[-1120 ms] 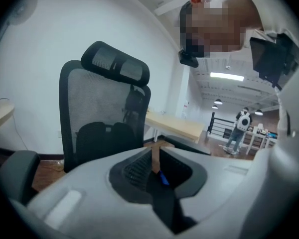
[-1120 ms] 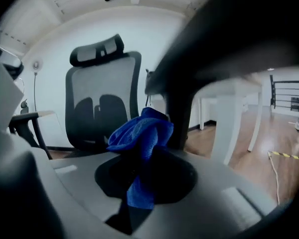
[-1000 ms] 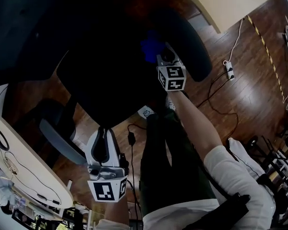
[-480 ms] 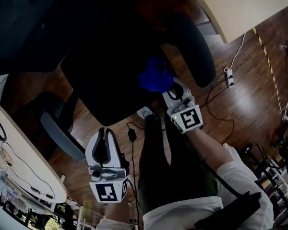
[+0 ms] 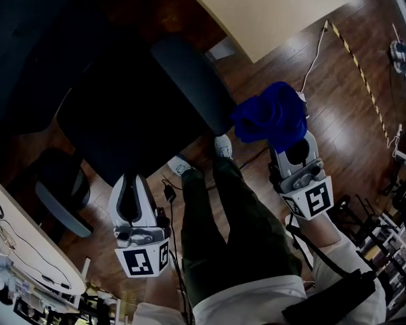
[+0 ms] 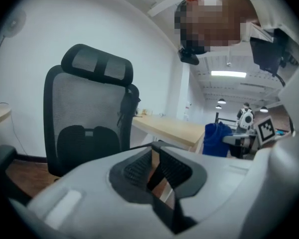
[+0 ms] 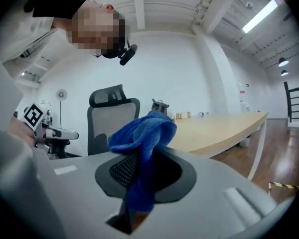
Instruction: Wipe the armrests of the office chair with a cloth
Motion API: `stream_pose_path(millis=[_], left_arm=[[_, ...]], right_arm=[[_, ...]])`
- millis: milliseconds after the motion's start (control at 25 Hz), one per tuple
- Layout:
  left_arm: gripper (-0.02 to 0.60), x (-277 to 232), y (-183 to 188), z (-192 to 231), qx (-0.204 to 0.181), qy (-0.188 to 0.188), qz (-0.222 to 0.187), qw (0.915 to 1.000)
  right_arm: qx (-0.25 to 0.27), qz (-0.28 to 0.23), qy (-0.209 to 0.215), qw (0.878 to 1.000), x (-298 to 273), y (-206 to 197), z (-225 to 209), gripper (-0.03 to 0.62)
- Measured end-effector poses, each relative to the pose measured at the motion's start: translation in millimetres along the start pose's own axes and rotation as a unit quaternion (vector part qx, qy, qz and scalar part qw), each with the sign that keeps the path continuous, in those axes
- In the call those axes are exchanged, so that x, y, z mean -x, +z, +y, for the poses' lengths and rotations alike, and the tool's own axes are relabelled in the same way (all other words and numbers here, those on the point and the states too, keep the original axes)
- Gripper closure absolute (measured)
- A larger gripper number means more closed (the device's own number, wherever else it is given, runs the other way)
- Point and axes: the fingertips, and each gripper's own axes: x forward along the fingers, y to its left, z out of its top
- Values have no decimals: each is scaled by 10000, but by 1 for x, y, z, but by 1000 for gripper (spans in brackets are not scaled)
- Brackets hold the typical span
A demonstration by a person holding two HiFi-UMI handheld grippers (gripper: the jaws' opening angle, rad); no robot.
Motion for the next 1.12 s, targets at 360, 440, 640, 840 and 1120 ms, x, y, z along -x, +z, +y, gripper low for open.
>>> stream_pose_path(millis=[360, 440, 640, 840, 1120], left_arm=[[535, -30, 4, -40, -5, 254, 173, 9995], [535, -27, 8, -39, 98, 339, 182, 9992], [535, -20, -6, -49, 281, 345, 365, 9983], [535, -5, -14, -46, 515, 594, 379, 9962], [535, 18, -5, -29, 332, 616, 260, 9972]], right_arm=[[-23, 1203, 828, 9893, -111, -148, -26, 526], [-96, 791, 1149, 9902, -139, -141, -18, 526], [-59, 829, 1293, 9881, -179, -180, -4, 526], [-649, 2367, 1382, 9595, -228, -335, 11, 526], [-758, 1801, 999, 9756, -184, -284, -6, 526]])
